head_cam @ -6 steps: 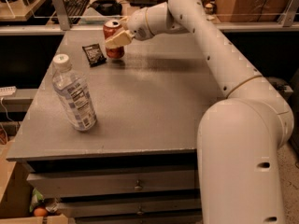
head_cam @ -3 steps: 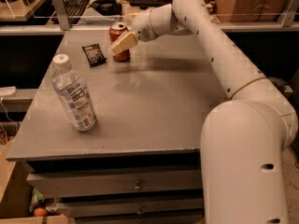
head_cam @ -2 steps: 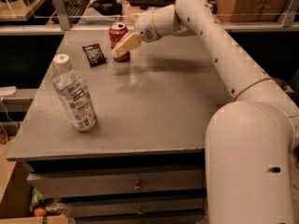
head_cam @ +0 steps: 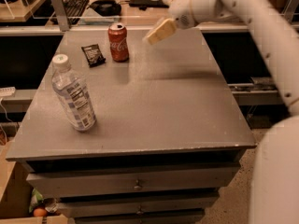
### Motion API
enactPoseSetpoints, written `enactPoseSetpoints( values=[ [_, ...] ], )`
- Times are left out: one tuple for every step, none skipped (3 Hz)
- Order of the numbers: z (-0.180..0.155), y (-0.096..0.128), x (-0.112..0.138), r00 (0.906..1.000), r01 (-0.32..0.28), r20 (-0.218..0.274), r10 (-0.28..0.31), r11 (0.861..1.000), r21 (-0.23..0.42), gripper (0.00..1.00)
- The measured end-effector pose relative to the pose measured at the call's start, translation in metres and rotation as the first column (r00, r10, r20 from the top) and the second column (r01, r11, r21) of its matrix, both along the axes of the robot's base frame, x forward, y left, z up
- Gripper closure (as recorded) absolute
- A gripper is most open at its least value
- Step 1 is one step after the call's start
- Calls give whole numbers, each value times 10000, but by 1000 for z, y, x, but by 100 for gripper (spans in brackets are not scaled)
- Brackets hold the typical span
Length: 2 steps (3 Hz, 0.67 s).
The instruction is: Move coke can near rxbar chocolate
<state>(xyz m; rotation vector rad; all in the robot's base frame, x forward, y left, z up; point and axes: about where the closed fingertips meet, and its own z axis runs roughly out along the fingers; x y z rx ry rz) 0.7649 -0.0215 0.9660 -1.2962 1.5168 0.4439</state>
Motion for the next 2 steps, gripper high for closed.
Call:
enactPoseSetpoints(
  values=[
    [56,-68,-28,9894,1050,1034,-1022,9942,-216,0],
    [64,-82,-34,9859,1248,1153,-1215,9919,-222,0]
  ],
)
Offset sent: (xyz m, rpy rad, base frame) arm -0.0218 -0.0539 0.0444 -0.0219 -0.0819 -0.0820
